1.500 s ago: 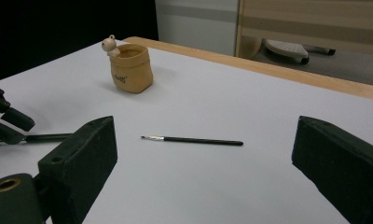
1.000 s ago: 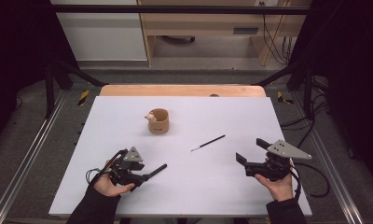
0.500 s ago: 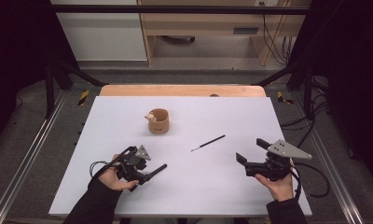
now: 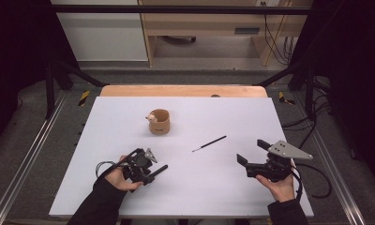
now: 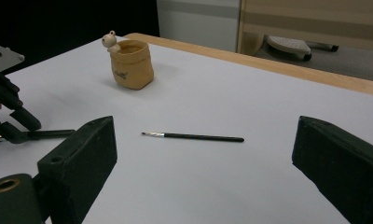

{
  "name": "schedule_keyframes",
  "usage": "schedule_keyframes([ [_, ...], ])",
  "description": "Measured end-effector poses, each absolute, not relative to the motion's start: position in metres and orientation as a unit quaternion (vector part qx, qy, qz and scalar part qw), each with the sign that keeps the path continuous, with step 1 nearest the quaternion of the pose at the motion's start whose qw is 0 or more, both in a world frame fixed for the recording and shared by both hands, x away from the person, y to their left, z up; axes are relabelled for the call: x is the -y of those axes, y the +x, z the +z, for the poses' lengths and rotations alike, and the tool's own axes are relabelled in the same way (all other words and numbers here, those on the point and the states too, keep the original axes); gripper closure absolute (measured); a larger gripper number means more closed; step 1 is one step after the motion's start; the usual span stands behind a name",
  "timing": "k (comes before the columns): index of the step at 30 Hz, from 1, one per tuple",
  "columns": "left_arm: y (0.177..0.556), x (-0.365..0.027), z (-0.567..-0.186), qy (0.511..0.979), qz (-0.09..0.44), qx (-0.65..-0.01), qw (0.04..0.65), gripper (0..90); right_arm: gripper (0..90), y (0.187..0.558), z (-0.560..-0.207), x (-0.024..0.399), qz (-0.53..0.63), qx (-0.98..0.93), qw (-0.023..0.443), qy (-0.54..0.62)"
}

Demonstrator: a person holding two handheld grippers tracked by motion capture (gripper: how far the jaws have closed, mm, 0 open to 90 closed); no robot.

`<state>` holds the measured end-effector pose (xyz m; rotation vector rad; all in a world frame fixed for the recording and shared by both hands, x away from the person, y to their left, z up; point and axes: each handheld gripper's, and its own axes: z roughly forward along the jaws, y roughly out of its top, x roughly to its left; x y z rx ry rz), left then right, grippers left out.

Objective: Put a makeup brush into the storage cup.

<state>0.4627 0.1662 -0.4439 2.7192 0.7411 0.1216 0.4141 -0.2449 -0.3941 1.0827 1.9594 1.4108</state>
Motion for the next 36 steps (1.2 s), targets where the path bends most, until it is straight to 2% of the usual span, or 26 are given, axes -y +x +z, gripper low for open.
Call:
schedule_keyframes([
  [18, 0.4595, -0.1617, -0.4461, 0.952, 0.046, -0.263, 0.148, 76.7, 6.9, 0.4144, -0.3945, 0.2433, 0.516, -0.720, 0.244, 0.395],
  [36, 0.4577, -0.1638, -0.4459, 0.954, 0.053, -0.253, 0.153, 78.3, 6.8, 0.4151, -0.3953, 0.2435, 0.514, -0.722, 0.242, 0.394],
])
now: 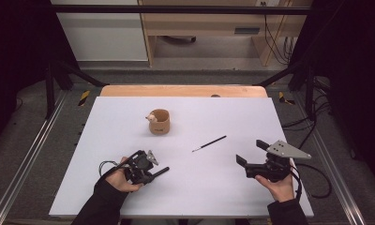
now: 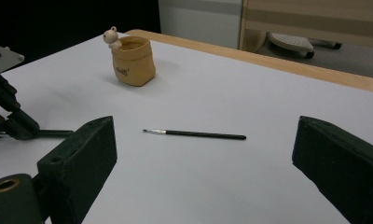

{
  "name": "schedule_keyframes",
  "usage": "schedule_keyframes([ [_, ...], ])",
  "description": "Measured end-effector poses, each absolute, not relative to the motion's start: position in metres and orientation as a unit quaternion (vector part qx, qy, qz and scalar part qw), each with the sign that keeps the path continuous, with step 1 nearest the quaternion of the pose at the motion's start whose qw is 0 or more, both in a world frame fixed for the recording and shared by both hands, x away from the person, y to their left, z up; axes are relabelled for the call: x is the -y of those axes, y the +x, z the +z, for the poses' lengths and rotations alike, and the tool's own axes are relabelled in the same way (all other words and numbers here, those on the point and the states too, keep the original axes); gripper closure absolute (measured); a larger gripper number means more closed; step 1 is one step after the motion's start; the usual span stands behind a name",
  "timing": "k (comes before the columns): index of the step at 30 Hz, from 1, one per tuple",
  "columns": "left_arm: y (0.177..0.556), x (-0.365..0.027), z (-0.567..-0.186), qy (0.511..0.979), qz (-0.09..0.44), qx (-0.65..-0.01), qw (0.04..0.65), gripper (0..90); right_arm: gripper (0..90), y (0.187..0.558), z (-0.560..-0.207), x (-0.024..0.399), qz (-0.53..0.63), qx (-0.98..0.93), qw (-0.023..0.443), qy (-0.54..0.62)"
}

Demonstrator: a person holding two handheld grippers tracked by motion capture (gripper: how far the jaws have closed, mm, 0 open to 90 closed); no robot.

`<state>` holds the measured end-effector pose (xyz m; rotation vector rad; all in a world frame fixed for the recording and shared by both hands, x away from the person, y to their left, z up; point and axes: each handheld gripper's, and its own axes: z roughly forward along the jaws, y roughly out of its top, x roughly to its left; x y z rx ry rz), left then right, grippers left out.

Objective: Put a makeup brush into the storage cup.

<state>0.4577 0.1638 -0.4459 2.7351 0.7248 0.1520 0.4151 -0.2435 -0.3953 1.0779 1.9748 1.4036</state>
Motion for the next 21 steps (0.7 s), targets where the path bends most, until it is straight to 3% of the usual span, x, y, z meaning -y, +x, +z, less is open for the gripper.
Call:
schedule_keyframes([
  [9, 0.453, -0.170, -0.434, 0.952, 0.069, -0.241, 0.175, 78.4, 6.8, 0.415, -0.396, 0.242, 0.511, -0.724, 0.242, 0.394],
  [21, 0.443, -0.175, -0.405, 0.935, 0.072, -0.225, 0.264, 78.4, 6.7, 0.414, -0.393, 0.241, 0.508, -0.730, 0.243, 0.388],
])
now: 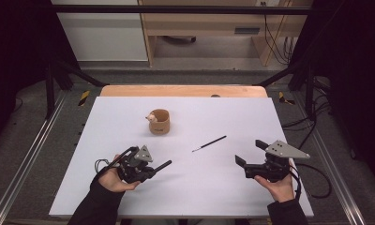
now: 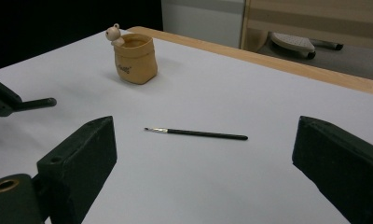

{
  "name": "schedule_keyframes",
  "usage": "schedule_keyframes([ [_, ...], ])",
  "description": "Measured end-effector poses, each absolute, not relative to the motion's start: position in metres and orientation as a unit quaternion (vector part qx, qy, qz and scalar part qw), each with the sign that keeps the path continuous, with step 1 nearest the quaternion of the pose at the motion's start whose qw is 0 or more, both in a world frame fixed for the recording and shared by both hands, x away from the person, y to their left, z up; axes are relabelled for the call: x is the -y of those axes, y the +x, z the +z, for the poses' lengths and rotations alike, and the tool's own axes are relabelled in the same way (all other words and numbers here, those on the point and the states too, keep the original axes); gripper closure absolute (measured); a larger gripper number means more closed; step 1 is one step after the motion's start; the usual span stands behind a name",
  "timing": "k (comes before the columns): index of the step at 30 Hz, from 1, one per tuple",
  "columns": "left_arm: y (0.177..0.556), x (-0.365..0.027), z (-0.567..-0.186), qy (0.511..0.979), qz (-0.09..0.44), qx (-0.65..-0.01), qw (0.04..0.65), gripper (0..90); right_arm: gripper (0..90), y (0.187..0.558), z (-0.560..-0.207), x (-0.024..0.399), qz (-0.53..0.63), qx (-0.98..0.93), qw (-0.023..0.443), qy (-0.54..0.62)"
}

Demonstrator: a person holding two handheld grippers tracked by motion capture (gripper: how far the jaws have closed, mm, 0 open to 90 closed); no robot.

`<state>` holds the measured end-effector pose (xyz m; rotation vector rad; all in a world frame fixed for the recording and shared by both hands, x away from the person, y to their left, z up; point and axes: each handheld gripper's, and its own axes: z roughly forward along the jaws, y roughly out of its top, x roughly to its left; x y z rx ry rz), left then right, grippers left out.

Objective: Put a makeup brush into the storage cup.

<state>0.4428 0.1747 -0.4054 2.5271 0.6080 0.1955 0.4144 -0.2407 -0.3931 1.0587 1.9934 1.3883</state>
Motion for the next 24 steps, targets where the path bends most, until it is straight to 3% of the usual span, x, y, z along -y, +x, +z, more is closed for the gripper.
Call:
schedule_keyframes([
  [24, 0.446, -0.150, -0.372, 0.936, 0.063, -0.169, 0.301, 78.4, 7.0, 0.413, -0.368, 0.218, 0.485, -0.767, 0.248, 0.338],
])
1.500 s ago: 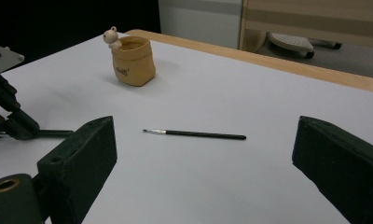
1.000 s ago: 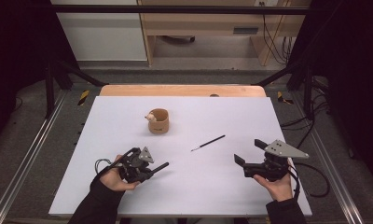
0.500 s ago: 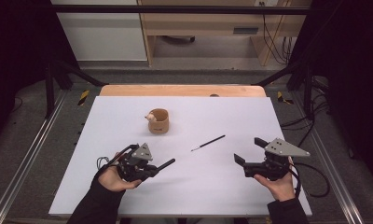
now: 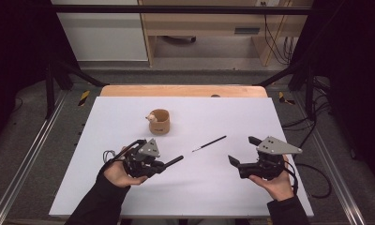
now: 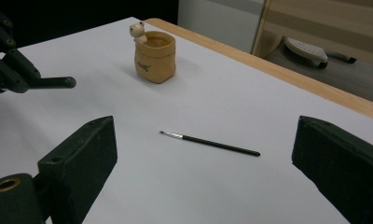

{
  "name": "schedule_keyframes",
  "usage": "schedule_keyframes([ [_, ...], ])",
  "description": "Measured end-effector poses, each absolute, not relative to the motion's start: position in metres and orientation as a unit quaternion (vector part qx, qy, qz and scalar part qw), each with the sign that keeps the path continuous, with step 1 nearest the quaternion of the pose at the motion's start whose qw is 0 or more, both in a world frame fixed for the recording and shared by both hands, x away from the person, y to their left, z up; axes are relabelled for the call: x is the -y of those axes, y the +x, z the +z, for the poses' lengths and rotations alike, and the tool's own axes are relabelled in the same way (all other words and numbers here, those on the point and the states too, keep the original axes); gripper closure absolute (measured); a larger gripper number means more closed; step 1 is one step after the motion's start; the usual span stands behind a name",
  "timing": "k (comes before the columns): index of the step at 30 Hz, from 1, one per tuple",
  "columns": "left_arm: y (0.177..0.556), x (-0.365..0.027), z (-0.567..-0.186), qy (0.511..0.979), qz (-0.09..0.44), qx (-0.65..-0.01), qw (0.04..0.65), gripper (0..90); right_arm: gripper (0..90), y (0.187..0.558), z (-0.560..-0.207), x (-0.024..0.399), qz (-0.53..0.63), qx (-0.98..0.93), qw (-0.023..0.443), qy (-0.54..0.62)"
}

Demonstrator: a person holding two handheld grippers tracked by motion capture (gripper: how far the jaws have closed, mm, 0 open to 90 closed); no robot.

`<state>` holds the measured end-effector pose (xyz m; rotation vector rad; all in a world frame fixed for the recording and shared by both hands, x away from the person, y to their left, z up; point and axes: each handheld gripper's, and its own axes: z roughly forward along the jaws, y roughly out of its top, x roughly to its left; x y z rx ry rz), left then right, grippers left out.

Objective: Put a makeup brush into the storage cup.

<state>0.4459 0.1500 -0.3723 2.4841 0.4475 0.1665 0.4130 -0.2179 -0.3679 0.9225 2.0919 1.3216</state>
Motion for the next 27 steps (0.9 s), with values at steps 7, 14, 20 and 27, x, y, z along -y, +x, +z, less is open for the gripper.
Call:
schedule_keyframes([
  [7, 0.450, -0.141, -0.371, 0.941, 0.048, -0.154, 0.297, 78.4, 6.9, 0.412, -0.359, 0.204, 0.468, -0.790, 0.246, 0.311],
  [14, 0.450, -0.130, -0.373, 0.941, 0.042, -0.146, 0.301, 78.4, 7.0, 0.410, -0.356, 0.191, 0.459, -0.805, 0.239, 0.289],
  [20, 0.452, -0.121, -0.374, 0.943, 0.038, -0.137, 0.302, 78.4, 7.7, 0.410, -0.355, 0.180, 0.445, -0.821, 0.236, 0.270],
  [27, 0.453, -0.113, -0.370, 0.946, 0.035, -0.125, 0.298, 78.4, 8.3, 0.409, -0.357, 0.171, 0.426, -0.837, 0.233, 0.254],
])
